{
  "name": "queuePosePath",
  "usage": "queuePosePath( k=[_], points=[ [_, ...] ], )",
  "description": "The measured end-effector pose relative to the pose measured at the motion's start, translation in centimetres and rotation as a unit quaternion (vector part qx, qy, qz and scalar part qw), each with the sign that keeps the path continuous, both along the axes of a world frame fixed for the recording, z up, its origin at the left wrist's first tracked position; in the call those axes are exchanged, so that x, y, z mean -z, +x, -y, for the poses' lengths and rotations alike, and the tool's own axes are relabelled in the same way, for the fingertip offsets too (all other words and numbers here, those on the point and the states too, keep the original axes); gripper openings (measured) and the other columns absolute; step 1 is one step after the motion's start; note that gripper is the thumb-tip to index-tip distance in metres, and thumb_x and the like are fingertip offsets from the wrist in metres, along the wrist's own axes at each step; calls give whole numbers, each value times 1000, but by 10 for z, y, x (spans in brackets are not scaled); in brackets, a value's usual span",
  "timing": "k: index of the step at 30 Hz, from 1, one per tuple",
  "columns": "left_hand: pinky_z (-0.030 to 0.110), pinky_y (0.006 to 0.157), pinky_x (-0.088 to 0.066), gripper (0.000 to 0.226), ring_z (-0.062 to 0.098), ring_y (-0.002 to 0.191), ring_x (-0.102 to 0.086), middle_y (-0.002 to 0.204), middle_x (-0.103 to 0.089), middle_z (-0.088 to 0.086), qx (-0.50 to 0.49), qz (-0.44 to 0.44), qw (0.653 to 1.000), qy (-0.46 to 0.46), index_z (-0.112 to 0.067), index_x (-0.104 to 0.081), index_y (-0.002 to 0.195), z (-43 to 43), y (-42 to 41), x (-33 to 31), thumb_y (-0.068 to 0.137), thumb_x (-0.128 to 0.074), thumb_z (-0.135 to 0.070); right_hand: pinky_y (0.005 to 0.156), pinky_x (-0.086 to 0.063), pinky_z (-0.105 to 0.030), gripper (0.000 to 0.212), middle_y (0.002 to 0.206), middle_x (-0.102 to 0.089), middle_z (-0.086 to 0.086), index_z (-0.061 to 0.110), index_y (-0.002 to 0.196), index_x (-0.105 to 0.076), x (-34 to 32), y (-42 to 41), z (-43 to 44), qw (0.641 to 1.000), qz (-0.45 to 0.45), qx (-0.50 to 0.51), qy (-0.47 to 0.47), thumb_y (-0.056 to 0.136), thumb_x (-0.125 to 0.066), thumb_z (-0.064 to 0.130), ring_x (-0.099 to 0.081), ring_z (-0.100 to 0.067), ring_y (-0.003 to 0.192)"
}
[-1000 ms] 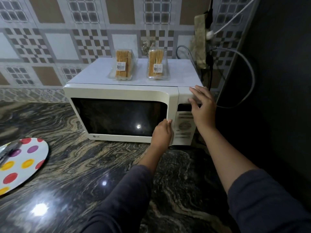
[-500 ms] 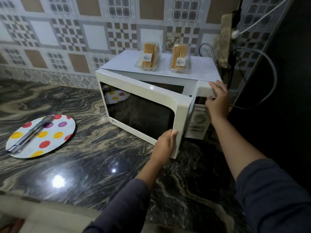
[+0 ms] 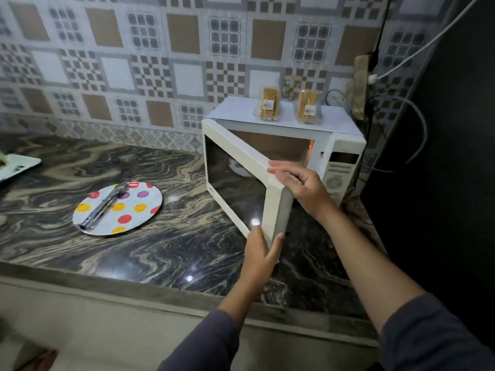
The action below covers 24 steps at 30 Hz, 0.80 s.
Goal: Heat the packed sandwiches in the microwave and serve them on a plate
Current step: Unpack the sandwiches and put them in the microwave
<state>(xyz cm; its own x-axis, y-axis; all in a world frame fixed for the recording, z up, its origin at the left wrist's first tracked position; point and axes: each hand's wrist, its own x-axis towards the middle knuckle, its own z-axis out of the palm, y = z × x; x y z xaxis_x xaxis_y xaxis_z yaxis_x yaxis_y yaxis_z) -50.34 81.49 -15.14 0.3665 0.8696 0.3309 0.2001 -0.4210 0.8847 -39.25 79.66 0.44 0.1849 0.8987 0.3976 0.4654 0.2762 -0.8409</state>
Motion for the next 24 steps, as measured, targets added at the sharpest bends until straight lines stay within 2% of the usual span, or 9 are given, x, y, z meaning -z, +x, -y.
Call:
queuePosePath(
  k=[4, 6, 9, 11, 14, 16, 19, 22, 24],
  points=[
    [23, 75, -37, 29, 10, 90, -41, 94, -41, -3, -49, 19, 999, -1, -23, -43, 95, 6, -56, 8, 93, -38, -52, 107, -34, -19, 24, 128, -55, 13, 19, 114, -67, 9, -55, 6, 997, 72, -21, 9, 92, -57, 20, -47, -1, 125],
    [22, 78, -36, 30, 9, 94, -43, 99, -43, -2, -66, 37, 997, -25, -24, -46, 104, 5, -84, 12, 94, -35, -50, 109, -30, -19, 29, 130, -53, 14, 20, 119, -64, 11, -83, 6, 994, 108, -23, 19, 90, -59, 24, -43, -2, 128],
    [20, 84, -38, 34, 2, 100, -43, 109, -48, 1, -99, 56, 991, -64, -19, -47, 122, 0, -121, 10, 98, -33, -40, 107, -27, -16, 33, 132, -55, 7, 19, 120, -63, 13, -126, -4, 987, 154, -5, 51, 89, -61, 27, -43, -7, 127],
    [20, 92, -34, 41, 4, 113, -41, 122, -47, -3, -111, 62, 988, -93, -20, -40, 134, -6, -142, 6, 99, -29, -39, 106, -26, -20, 34, 132, -57, 2, 18, 119, -64, 14, -154, -14, 982, 178, 15, 66, 88, -61, 30, -44, -9, 124],
    [25, 112, -18, 55, 12, 140, -21, 148, -29, -4, -114, 51, 978, -165, -18, -20, 147, -22, -167, 5, 99, -23, -43, 102, -25, -23, 37, 131, -58, -1, 17, 120, -64, 18, -190, -32, 976, 201, 44, 66, 88, -61, 35, -47, -21, 123],
    [34, 119, -11, 60, 15, 145, -13, 156, -19, 0, -119, 43, 973, -191, -16, -16, 149, -32, -182, 3, 98, -21, -47, 99, -25, -22, 39, 132, -57, -1, 18, 122, -63, 20, -208, -43, 974, 211, 56, 55, 88, -60, 38, -45, -25, 123],
    [34, 118, -17, 58, 14, 143, -20, 154, -24, 3, -120, 68, 969, -207, -14, -21, 147, -41, -199, -3, 99, -21, -45, 101, -25, -26, 41, 134, -55, -2, 18, 124, -61, 18, -227, -55, 973, 216, 64, 46, 88, -59, 39, -42, -27, 124],
    [25, 105, -26, 50, 15, 134, -33, 144, -39, 4, -129, 93, 966, -206, -11, -33, 141, -45, -208, -8, 100, -22, -39, 100, -25, -26, 42, 134, -53, -1, 19, 125, -60, 16, -239, -62, 973, 217, 72, 39, 89, -58, 39, -39, -27, 122],
    [22, 101, -24, 50, 18, 136, -32, 143, -39, 4, -133, 95, 963, -213, -12, -31, 141, -48, -213, -9, 100, -21, -39, 98, -24, -24, 42, 133, -53, 0, 19, 125, -59, 15, -245, -65, 972, 220, 78, 40, 88, -59, 39, -39, -27, 121]
  ],
)
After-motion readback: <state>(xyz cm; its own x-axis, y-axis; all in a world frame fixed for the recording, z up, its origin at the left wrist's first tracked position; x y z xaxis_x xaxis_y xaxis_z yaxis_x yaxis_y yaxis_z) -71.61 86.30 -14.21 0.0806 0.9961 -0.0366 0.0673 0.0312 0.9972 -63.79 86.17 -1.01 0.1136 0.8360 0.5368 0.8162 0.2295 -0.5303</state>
